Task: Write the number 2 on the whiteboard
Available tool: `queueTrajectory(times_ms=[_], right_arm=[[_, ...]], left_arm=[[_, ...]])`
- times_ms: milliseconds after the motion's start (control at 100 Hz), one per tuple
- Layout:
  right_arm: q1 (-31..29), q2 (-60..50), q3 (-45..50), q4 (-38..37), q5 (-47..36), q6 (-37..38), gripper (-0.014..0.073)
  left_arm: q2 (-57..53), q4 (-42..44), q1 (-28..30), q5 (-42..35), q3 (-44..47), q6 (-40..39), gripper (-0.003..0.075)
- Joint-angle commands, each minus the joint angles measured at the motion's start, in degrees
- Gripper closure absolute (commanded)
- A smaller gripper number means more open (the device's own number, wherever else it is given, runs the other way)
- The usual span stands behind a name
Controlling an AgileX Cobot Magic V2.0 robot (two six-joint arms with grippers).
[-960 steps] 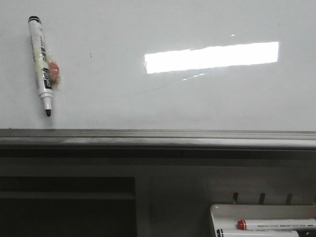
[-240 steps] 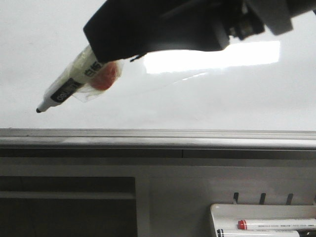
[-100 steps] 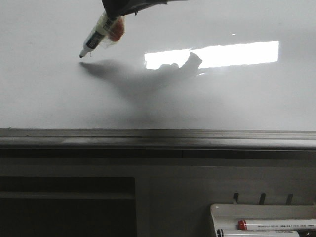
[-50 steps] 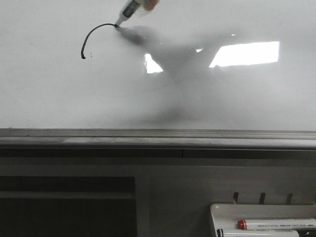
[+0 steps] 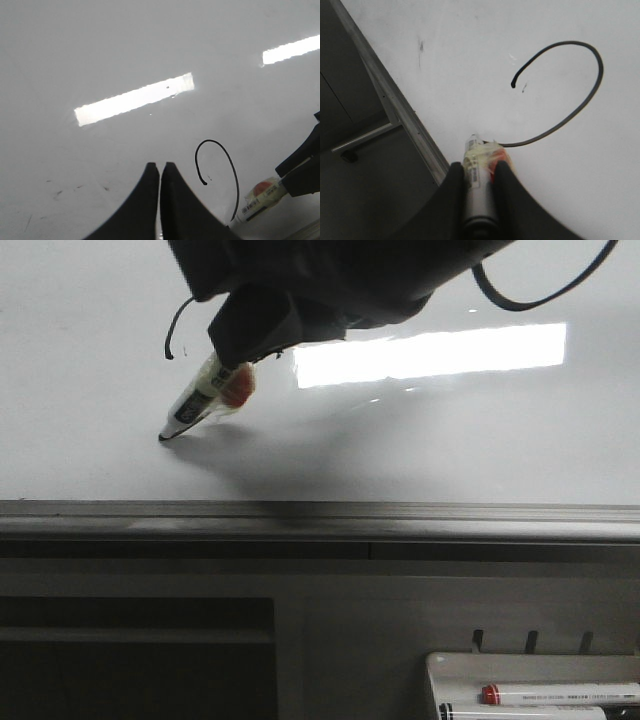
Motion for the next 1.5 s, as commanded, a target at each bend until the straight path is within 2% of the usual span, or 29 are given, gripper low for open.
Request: queueTrajectory(times_ms=[0,500,630,760,830,880,930,980,1030,1090,1210,1320,1490], right_arm=[[-0.64,-0.82,-1.71,-0.32,-4.62,-0.82,0.0643],[-9.01,-12.04,10.88,2.68,-2.62,-0.82,0.0643],[-8.55,-12.04,10.62,2.68,-1.41,-0.82,0.0643],[-4.59,-14.46,9.25,1.12,-0.05,-0.94,0.0643],[-2.17,-15.87,8.09,-0.17,1.40,-1.05,0.0643],[-0.77,-16.28,6.87,-1.51,3.50,-1.05,0.0643],[0.37,-16.26,5.25,-3.04,5.84,-1.05,0.0643],[1.27,-15.87,3.62,-4.30,7.41,-1.05,0.0643],[1.98,-15.53,2.12,-5.13,8.13,-1.05,0.0643],[2.02,-15.14,0.21,-5.24,9.32,-1.05,0.0643],[2.02,-14.16,-2.54,-5.68,12.52,-1.05,0.0643],[2.02,-13.88,-3.79,-7.60,15.97,-1.05,0.0643],[2.22,-13.88,-4.26,-7.36,17.36,-1.05,0.0643]], left_arm=[[0.65,-0.35,0.13,-4.32,-1.82,-0.60,0.0741],[0.65,0.33,0.03,-2.35,-1.82,0.18,0.0741],[0.65,0.33,0.03,-3.19,-1.82,0.18,0.0740],[0.65,0.33,-0.88,-3.98,-1.82,0.99,0.0729],[1.00,0.44,-3.04,-3.98,-1.82,4.08,0.0644],[1.78,0.44,-5.15,-3.98,-1.82,6.33,0.0531],[3.29,0.46,-7.66,-4.53,-1.82,8.19,0.0379],[5.50,0.68,-10.34,-4.90,-1.82,9.14,0.0276],[8.27,2.47,-13.09,-4.90,-1.82,9.13,0.0229],[12.86,7.22,-16.56,-5.05,-1.82,9.27,0.0235],[22.73,16.10,-21.20,-10.26,-1.82,9.27,0.0335],[30.44,13.72,-21.35,-16.31,-3.54,9.27,0.0379],[38.40,12.80,-20.48,-16.79,-7.38,9.27,0.0379]])
